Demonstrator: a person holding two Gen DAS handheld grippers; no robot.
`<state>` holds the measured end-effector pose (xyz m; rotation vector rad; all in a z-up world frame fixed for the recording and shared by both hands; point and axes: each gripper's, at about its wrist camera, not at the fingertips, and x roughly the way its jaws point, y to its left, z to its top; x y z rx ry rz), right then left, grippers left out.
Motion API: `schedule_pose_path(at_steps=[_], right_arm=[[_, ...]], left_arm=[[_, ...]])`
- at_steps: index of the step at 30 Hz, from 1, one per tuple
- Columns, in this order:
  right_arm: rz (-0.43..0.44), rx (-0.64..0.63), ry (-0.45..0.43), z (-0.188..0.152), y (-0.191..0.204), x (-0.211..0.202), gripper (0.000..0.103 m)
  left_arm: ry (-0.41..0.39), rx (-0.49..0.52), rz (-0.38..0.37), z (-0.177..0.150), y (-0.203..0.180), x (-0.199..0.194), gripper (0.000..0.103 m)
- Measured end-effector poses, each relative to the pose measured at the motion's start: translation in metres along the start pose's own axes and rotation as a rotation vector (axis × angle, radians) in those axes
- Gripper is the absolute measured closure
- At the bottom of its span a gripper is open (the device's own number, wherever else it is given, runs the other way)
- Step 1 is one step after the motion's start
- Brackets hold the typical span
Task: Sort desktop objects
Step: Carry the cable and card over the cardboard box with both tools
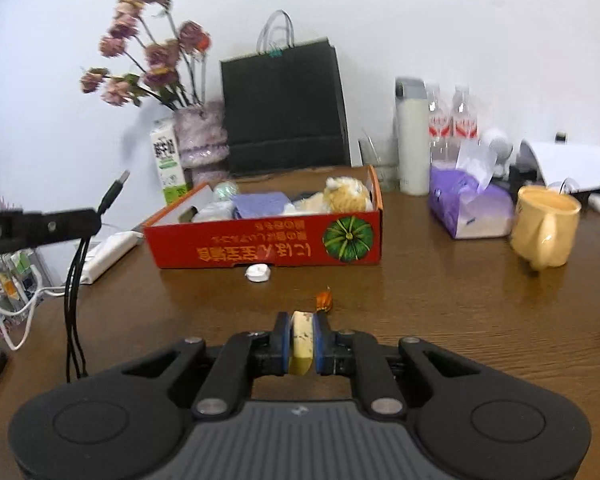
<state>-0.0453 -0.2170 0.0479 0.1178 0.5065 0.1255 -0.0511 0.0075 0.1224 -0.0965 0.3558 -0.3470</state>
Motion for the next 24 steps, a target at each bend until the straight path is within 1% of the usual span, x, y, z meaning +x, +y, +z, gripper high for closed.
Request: schedule_pose_path(at_steps=[4, 7, 8, 11, 13, 15, 17, 19, 20, 21, 24], right_arm=[[0.015, -0.006, -0.064, 0.009, 0.006, -0.037, 0.092], [0.044, 0.008, -0.113, 0.031, 0.004, -0.054, 0.092], [0.058, 0.014, -0.130, 0.040, 0.003, -0.057, 0.092], [0.082, 0.006, -0.172, 0.079, -0.001, -0.051, 0.092], [0.092, 0.014, -0.184, 0.114, -0.006, -0.031, 0.092], [0.060, -0.001, -0.180, 0.146, -0.007, -0.005, 0.092], [0.038, -0.028, -0.140, 0.178, -0.009, 0.034, 0.092], [0.046, -0.009, -0.046, 0.203, -0.015, 0.082, 0.092], [0.038, 0.003, 0.002, 0.211, -0.018, 0.106, 0.092], [0.027, 0.003, 0.057, 0.218, -0.020, 0.131, 0.092], [0.016, 0.002, 0.172, 0.226, -0.025, 0.194, 0.092]], left_arm=[[-0.046, -0.001, -0.011, 0.019, 0.002, -0.020, 0.096], [-0.090, -0.010, -0.027, 0.051, 0.009, -0.022, 0.096], [-0.096, -0.009, -0.034, 0.065, 0.011, -0.017, 0.096], [-0.059, -0.020, -0.077, 0.108, 0.016, 0.013, 0.096], [-0.027, -0.024, -0.089, 0.137, 0.018, 0.042, 0.096], [0.004, -0.030, -0.073, 0.160, 0.022, 0.074, 0.096], [0.031, -0.029, -0.051, 0.174, 0.027, 0.106, 0.096], [0.088, -0.021, -0.024, 0.179, 0.036, 0.147, 0.096], [0.124, -0.047, -0.010, 0.177, 0.042, 0.167, 0.096], [0.157, -0.051, -0.005, 0.174, 0.047, 0.185, 0.096], [0.229, -0.076, 0.024, 0.162, 0.062, 0.239, 0.097]])
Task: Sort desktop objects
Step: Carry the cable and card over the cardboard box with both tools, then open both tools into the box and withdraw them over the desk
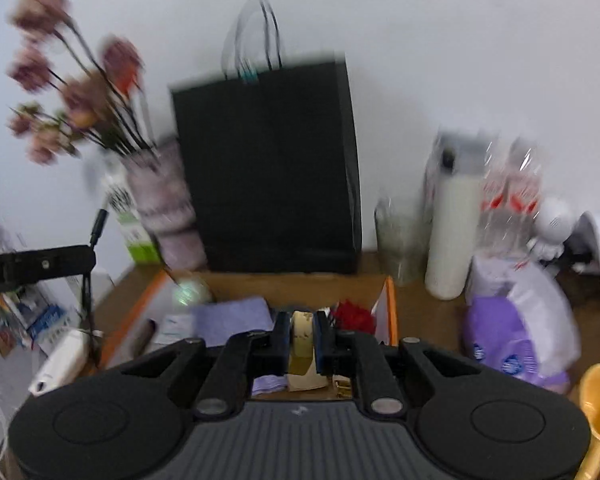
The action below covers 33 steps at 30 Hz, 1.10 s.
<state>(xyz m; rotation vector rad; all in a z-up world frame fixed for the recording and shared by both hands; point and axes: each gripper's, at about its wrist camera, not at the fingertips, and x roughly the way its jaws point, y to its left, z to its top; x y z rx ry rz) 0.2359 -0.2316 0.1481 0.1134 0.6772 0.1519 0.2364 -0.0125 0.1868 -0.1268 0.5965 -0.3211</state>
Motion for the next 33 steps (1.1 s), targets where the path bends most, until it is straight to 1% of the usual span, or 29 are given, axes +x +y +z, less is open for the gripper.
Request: schedule_pose_path(at_steps=[1, 3, 4, 5, 6, 8, 10, 11, 13, 14, 15, 16, 17, 18, 19, 20, 21, 22, 23, 24, 26, 28, 29, 30, 33], right_arm=[[-0.006, -0.005, 0.028, 0.003, -0.001, 0.016, 0.092], [-0.026, -0.020, 0.074, 0.006, 0.000, 0.048, 0.092], [-0.034, -0.031, 0.097, 0.006, -0.001, 0.063, 0.092], [-0.038, -0.033, 0.104, 0.006, -0.003, 0.076, 0.092], [-0.040, -0.033, 0.131, 0.005, -0.004, 0.090, 0.092], [-0.049, -0.036, 0.189, 0.000, -0.007, 0.115, 0.092], [-0.085, -0.052, 0.246, -0.006, -0.008, 0.139, 0.092], [-0.095, -0.057, 0.258, -0.008, -0.009, 0.146, 0.090], [-0.092, -0.051, 0.253, -0.008, -0.011, 0.150, 0.087], [-0.095, -0.037, 0.245, -0.005, -0.013, 0.147, 0.078], [-0.096, -0.030, 0.226, -0.002, -0.014, 0.141, 0.069], [-0.091, -0.029, 0.203, 0.000, -0.015, 0.135, 0.066], [-0.089, -0.027, 0.181, 0.003, -0.016, 0.127, 0.062], [-0.095, -0.021, 0.163, 0.007, -0.018, 0.119, 0.061], [-0.103, -0.018, 0.153, 0.008, -0.018, 0.112, 0.061], [-0.109, -0.018, 0.146, 0.010, -0.018, 0.107, 0.061], [-0.110, -0.024, 0.142, 0.010, -0.015, 0.097, 0.061], [-0.110, -0.032, 0.137, 0.008, -0.012, 0.089, 0.060], [-0.110, -0.039, 0.126, 0.005, -0.011, 0.078, 0.057], [-0.109, -0.044, 0.104, 0.000, -0.008, 0.064, 0.049], [-0.102, -0.045, 0.062, -0.010, -0.006, 0.042, 0.039], [-0.080, -0.061, 0.020, -0.027, -0.001, 0.020, 0.039], [-0.077, -0.069, 0.008, -0.037, 0.001, 0.011, 0.038], [-0.083, -0.070, -0.002, -0.047, 0.004, 0.003, 0.036], [-0.123, -0.055, -0.052, -0.088, 0.011, -0.024, 0.027]], left_arm=[[0.016, -0.014, 0.004, 0.000, 0.004, 0.013, 0.100], [0.040, -0.030, 0.019, 0.003, 0.011, 0.042, 0.102], [0.063, -0.029, 0.017, 0.003, 0.014, 0.054, 0.102], [0.099, -0.023, 0.011, 0.002, 0.016, 0.069, 0.102], [0.144, -0.005, 0.008, -0.001, 0.017, 0.086, 0.102], [0.212, 0.029, 0.045, -0.010, 0.017, 0.120, 0.102], [0.247, 0.027, 0.056, -0.021, 0.019, 0.146, 0.099], [0.273, 0.018, 0.055, -0.026, 0.023, 0.156, 0.099], [0.294, 0.001, 0.043, -0.032, 0.031, 0.164, 0.097], [0.299, 0.010, 0.040, -0.035, 0.032, 0.163, 0.092], [0.297, 0.026, 0.048, -0.036, 0.032, 0.160, 0.077], [0.291, 0.045, 0.062, -0.037, 0.032, 0.156, 0.066], [0.273, 0.062, 0.075, -0.037, 0.031, 0.150, 0.048], [0.248, 0.074, 0.087, -0.036, 0.030, 0.141, 0.044], [0.235, 0.084, 0.095, -0.035, 0.028, 0.133, 0.044], [0.233, 0.094, 0.096, -0.034, 0.026, 0.125, 0.040], [0.230, 0.104, 0.099, -0.035, 0.025, 0.115, 0.031], [0.221, 0.113, 0.109, -0.034, 0.020, 0.107, 0.026], [0.197, 0.127, 0.121, -0.036, 0.016, 0.097, 0.020], [0.162, 0.140, 0.143, -0.040, 0.013, 0.084, 0.018], [0.101, 0.147, 0.186, -0.050, 0.007, 0.056, 0.017], [0.074, 0.135, 0.197, -0.058, 0.004, 0.034, 0.011], [0.062, 0.118, 0.200, -0.065, 0.003, 0.019, 0.005], [0.049, 0.104, 0.200, -0.072, 0.002, 0.008, 0.002], [-0.002, 0.082, 0.225, -0.108, -0.004, -0.029, 0.002]])
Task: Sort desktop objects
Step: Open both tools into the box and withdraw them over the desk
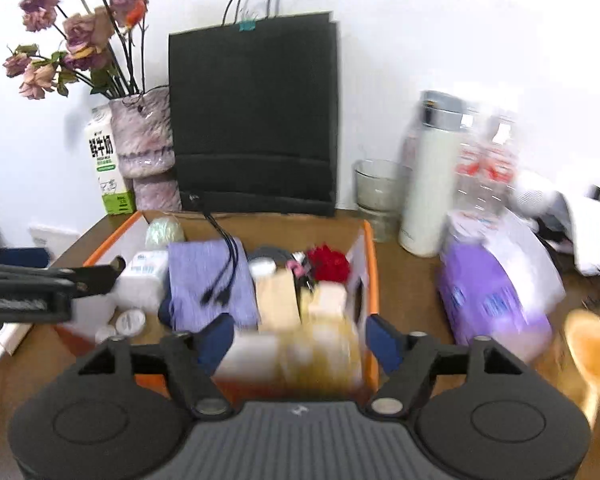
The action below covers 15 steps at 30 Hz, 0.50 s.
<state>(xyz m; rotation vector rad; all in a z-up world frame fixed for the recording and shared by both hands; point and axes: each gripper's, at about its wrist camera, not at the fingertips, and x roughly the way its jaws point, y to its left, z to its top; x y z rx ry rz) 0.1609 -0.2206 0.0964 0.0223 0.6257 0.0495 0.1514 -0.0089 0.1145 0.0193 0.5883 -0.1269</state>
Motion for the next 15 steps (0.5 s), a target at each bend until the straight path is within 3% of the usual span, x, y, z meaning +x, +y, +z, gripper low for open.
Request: schedule_pose_path(at_steps=[3, 7, 10, 13, 15], right_arm=[[0.022, 0.003, -0.031, -0.047, 0.007, -0.029, 0.026], [0.007, 0.004, -0.039, -0.103, 0.017, -0.060, 0.022], [0.001, 0.010, -0.023, -0.143, 0.021, -0.076, 0.018], [-0.013, 0.015, 0.011, -0.177, 0.024, -0.090, 0.018], [-0.006, -0.002, 0.010, -0.192, 0.027, -0.101, 0.018]], left_arm=[[-0.016, -0.007, 0.028, -0.047, -0.002, -0.032, 0.000], [0.032, -0.059, -0.003, -0.109, -0.002, -0.064, 0.000], [0.059, -0.025, -0.004, -0.150, -0.004, -0.083, 0.000], [0.030, 0.023, 0.004, -0.185, -0.003, -0.100, 0.000], [0.043, 0.035, 0.021, -0.192, -0.003, -0.105, 0.000]])
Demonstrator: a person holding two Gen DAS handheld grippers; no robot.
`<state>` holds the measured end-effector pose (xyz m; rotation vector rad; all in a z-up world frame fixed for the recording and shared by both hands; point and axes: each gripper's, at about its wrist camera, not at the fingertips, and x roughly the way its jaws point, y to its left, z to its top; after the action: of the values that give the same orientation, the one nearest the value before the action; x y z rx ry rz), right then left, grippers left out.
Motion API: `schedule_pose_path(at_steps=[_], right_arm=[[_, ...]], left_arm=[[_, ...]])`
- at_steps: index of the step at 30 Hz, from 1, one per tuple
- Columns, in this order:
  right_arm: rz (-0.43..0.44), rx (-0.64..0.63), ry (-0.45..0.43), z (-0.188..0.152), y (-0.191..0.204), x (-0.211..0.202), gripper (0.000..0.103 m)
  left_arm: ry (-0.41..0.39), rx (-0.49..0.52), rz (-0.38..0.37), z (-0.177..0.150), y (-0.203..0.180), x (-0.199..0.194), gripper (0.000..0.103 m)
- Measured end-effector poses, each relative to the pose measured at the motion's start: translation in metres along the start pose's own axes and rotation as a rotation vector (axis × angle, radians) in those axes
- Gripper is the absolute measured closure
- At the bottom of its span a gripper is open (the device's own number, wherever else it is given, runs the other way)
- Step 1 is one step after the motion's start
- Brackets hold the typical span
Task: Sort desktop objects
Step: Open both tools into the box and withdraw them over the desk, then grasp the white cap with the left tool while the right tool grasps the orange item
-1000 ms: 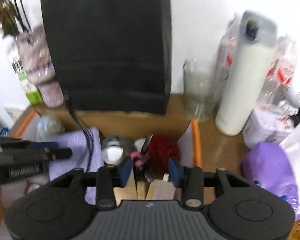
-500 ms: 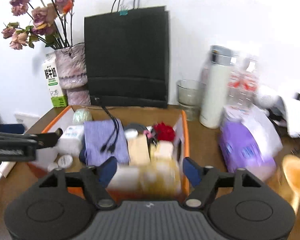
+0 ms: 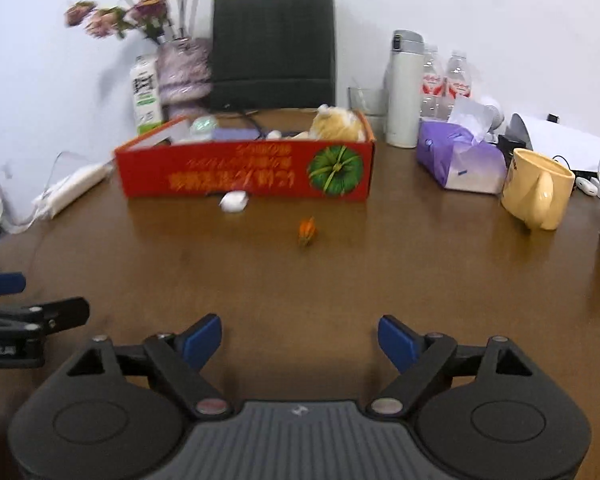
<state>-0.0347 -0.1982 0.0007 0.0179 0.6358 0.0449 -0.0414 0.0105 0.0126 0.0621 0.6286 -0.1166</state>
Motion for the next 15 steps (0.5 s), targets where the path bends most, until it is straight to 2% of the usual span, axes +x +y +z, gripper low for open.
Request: schedule_pose_path(at_steps=[3, 5, 8, 12, 15], right_arm=[[0.023, -0.042, -0.058, -0.009, 0.007, -0.017, 0.014], [0.022, -0.075, -0.058, -0.011, 0.012, -0.019, 0.015], [0.016, -0.080, -0.108, -0.017, 0.016, -0.028, 0.015], [0.112, -0.069, -0.074, -0.020, 0.012, -0.027, 0.015], [0.097, -0.081, -0.082, -0.021, 0.016, -0.029, 0.015]], left_arm=[[-0.056, -0.023, -0.019, -0.004, 0.002, -0.008, 0.000], [-0.027, -0.030, -0.025, -0.003, 0.003, -0.005, 0.000], [-0.019, -0.035, -0.032, -0.004, 0.004, -0.004, 0.000], [-0.033, -0.016, -0.020, -0.005, 0.001, -0.007, 0.000], [-0.024, 0.002, -0.007, -0.005, -0.003, -0.005, 0.000]])
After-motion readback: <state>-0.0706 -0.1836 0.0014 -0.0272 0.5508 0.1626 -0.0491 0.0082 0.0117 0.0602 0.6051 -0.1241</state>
